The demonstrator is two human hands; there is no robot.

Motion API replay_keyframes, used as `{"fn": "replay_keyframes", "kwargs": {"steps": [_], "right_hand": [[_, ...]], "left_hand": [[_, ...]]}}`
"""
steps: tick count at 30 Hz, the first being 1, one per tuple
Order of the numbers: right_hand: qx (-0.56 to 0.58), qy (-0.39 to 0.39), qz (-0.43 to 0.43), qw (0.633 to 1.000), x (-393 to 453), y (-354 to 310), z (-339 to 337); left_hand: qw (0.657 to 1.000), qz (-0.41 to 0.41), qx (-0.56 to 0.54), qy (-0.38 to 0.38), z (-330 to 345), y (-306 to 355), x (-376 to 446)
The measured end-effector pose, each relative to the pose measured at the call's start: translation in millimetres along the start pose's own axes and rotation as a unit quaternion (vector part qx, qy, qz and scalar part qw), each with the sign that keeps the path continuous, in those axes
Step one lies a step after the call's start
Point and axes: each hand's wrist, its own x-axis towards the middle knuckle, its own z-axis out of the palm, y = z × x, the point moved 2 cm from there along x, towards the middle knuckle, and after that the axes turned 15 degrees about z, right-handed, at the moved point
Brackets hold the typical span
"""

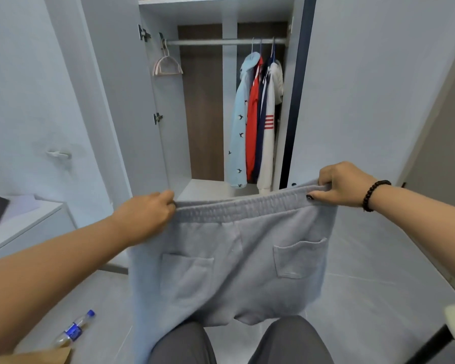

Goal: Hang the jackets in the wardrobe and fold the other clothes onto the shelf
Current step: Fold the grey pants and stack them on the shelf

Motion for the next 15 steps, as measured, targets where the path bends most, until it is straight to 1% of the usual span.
{"fn": "replay_keyframes", "kwargs": {"steps": [2,4,5,6,8,10,13,14,15], "right_hand": [[0.001,0.041,-0.013,0.999,2.2,-8.5,-2.2],[-0.013,0.065,-0.009,0.998,8.2,-19.3,-3.0],[-0.022,0.071,0.000,0.997,12.0,-23.5,-3.5],[-0.029,0.074,0.014,0.997,15.5,-26.0,-3.4],[-0.035,0.072,0.046,0.996,23.4,-27.0,-3.4],[-0.028,0.057,0.072,0.995,28.8,-28.9,0.9],[-0.006,0.026,0.094,0.995,32.6,-39.6,14.6],[-0.007,0.018,0.098,0.995,33.6,-44.2,19.8],[-0.011,0.009,0.103,0.995,34.4,-48.5,25.1]], "left_hand": [[0.999,-0.037,0.007,-0.012,5.5,-12.3,3.9],[0.997,-0.076,-0.016,-0.021,9.6,-19.5,9.5],[0.992,-0.113,-0.054,-0.014,11.7,-22.6,11.5],[0.980,-0.162,-0.113,0.004,14.3,-24.9,12.9],[0.936,-0.249,-0.247,0.041,23.8,-27.1,12.7],[0.884,-0.303,-0.349,0.071,35.5,-19.3,9.9],[0.802,-0.385,-0.448,0.088,55.3,-0.8,10.2],[0.783,-0.404,-0.467,0.079,60.3,5.6,12.8],[0.771,-0.416,-0.478,0.069,64.5,12.5,16.7]]}}
